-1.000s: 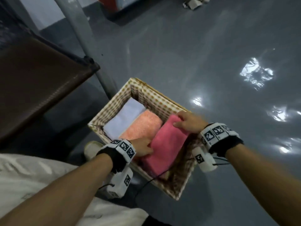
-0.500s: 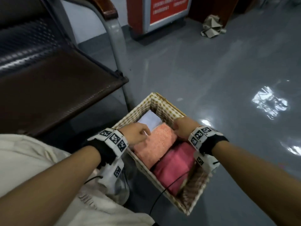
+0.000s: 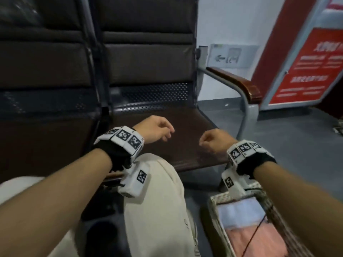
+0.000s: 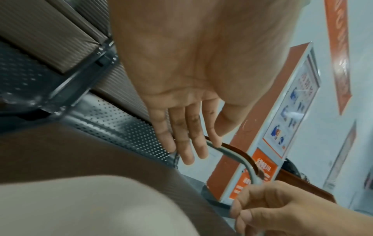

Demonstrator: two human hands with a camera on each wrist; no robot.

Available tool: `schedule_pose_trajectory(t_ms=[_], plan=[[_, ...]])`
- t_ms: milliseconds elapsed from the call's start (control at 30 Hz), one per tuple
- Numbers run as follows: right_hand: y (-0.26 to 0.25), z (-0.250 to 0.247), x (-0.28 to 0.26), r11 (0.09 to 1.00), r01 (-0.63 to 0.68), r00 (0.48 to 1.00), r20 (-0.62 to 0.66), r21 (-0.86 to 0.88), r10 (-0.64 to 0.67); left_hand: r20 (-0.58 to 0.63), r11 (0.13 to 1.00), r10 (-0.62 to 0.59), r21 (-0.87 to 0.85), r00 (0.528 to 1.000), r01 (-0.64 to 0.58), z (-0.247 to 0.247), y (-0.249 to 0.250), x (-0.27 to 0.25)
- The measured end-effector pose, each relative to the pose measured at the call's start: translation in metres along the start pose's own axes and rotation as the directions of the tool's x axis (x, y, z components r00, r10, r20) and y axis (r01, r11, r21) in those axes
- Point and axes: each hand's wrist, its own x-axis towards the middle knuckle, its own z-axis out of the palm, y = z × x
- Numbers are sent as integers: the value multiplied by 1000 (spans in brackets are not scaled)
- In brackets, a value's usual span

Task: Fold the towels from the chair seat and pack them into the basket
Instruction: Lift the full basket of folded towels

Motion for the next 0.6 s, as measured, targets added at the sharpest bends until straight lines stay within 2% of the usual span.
schedule_pose_trajectory(t_ms=[67, 200, 400, 500, 600], plan=[[5, 16, 3, 998, -58, 997, 46, 10, 57, -17, 998, -57, 16, 998, 58, -3, -14, -4], [36, 42, -12, 991, -131, 987, 90, -20, 132, 139, 990, -124, 80, 982, 114, 4, -13, 5], [77, 45, -26, 970, -245, 965, 97, 12, 242, 246, 998, -16, 56, 969, 2, 27, 25, 47], [93, 42, -15, 954, -299, 948, 124, 26, 293, 376, 998, 14, 44, 927, -33, 54, 23, 78], [113, 42, -1, 930, -357, 929, 137, 90, 344, 541, 997, 26, 45, 840, -60, 79, 21, 118]])
